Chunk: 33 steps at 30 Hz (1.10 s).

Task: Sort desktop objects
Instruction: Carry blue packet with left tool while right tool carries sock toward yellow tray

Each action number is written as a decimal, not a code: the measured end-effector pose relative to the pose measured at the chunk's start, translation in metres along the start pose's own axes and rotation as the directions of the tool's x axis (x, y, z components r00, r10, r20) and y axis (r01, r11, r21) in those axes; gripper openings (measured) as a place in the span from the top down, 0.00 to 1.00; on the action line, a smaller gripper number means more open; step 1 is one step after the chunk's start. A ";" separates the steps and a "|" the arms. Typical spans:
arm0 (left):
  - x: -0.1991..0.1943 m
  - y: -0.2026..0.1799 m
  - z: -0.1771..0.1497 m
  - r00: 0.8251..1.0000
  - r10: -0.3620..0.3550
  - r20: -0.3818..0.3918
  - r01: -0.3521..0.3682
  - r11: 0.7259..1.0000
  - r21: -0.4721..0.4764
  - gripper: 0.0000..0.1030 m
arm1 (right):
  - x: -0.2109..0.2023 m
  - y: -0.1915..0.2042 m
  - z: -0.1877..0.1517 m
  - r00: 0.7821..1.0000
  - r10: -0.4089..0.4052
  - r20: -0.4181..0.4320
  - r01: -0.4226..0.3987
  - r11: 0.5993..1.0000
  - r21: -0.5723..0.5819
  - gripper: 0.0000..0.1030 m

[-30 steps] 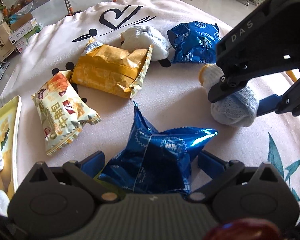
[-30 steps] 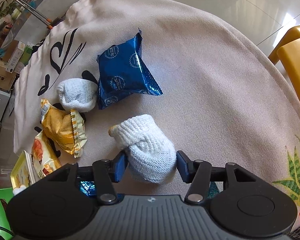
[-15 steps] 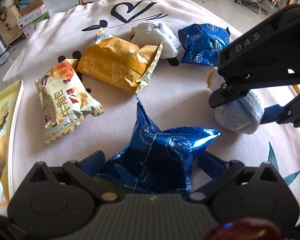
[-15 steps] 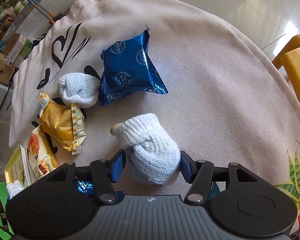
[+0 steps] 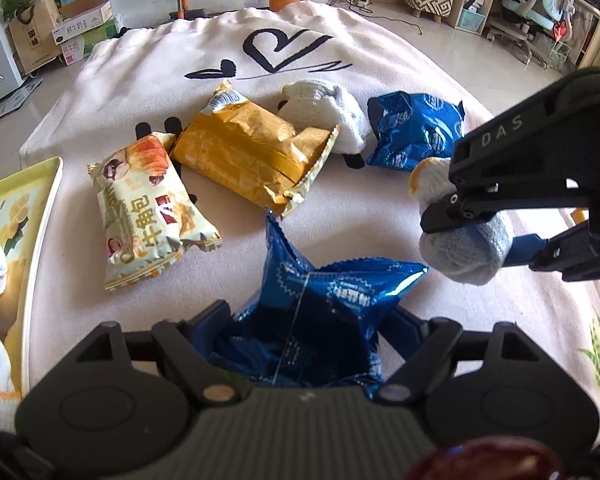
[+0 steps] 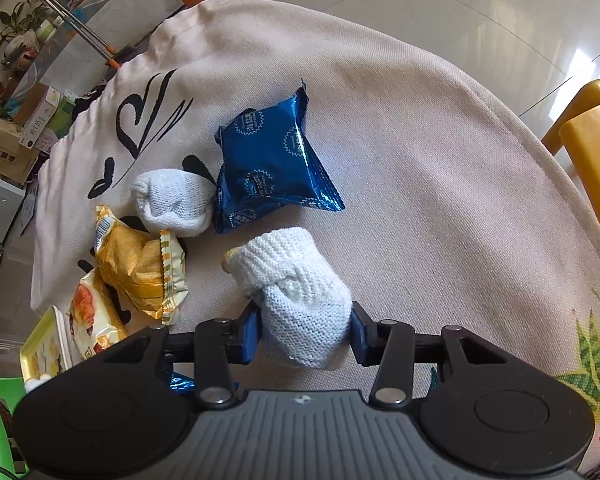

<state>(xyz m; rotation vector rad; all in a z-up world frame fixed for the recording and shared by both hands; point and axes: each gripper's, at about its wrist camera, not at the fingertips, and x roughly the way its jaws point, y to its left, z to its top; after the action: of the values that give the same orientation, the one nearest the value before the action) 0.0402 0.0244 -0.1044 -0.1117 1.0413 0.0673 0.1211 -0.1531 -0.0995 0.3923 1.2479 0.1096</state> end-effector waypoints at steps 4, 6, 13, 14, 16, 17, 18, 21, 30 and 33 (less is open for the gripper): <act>-0.007 0.004 0.005 1.000 -0.003 0.013 0.004 0.999 -0.038 0.20 | -0.002 0.005 0.000 1.000 0.024 -0.001 -0.024 1.000 -0.002 0.56; -0.010 0.005 0.006 1.000 0.006 0.018 -0.005 0.999 -0.039 0.20 | -0.003 0.007 -0.001 1.000 0.027 0.001 -0.027 1.000 -0.005 0.56; -0.030 0.011 0.010 0.999 0.015 0.040 -0.012 0.997 -0.073 0.20 | -0.011 0.015 -0.005 0.998 0.056 0.018 -0.055 0.998 -0.027 0.56; -0.034 0.012 0.010 0.999 0.018 0.044 -0.014 0.997 -0.076 0.20 | -0.013 0.016 -0.006 0.998 0.065 0.019 -0.065 0.998 -0.026 0.56; -0.040 0.014 0.010 0.999 0.019 0.051 -0.015 0.996 -0.083 0.20 | -0.019 0.016 -0.009 0.996 0.083 0.026 -0.083 0.996 -0.031 0.56; -0.043 0.015 0.010 0.998 0.019 0.055 -0.014 0.996 -0.086 0.20 | -0.022 0.016 -0.011 0.995 0.092 0.032 -0.090 0.995 -0.040 0.56; -0.047 0.016 0.009 0.998 0.020 0.059 -0.015 0.996 -0.088 0.20 | -0.027 0.016 -0.014 0.994 0.098 0.038 -0.097 0.994 -0.050 0.56; -0.058 0.020 0.009 0.997 0.029 0.075 -0.021 0.995 -0.096 0.20 | -0.038 0.014 -0.022 0.991 0.121 0.050 -0.117 0.991 -0.069 0.56; -0.097 0.038 -0.002 0.989 0.054 0.137 -0.040 0.994 -0.105 0.20 | -0.067 -0.006 -0.071 0.989 0.114 0.092 -0.104 0.989 -0.105 0.56; -0.110 0.045 -0.009 0.987 0.064 0.148 -0.046 0.992 -0.117 0.20 | -0.072 -0.007 -0.088 0.986 0.143 0.080 -0.132 0.982 -0.133 0.56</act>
<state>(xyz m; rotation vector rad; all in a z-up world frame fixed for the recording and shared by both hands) -0.0274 0.0680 -0.0168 -0.1784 0.8881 0.1828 0.0144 -0.1608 -0.0598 0.3684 1.1185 0.2856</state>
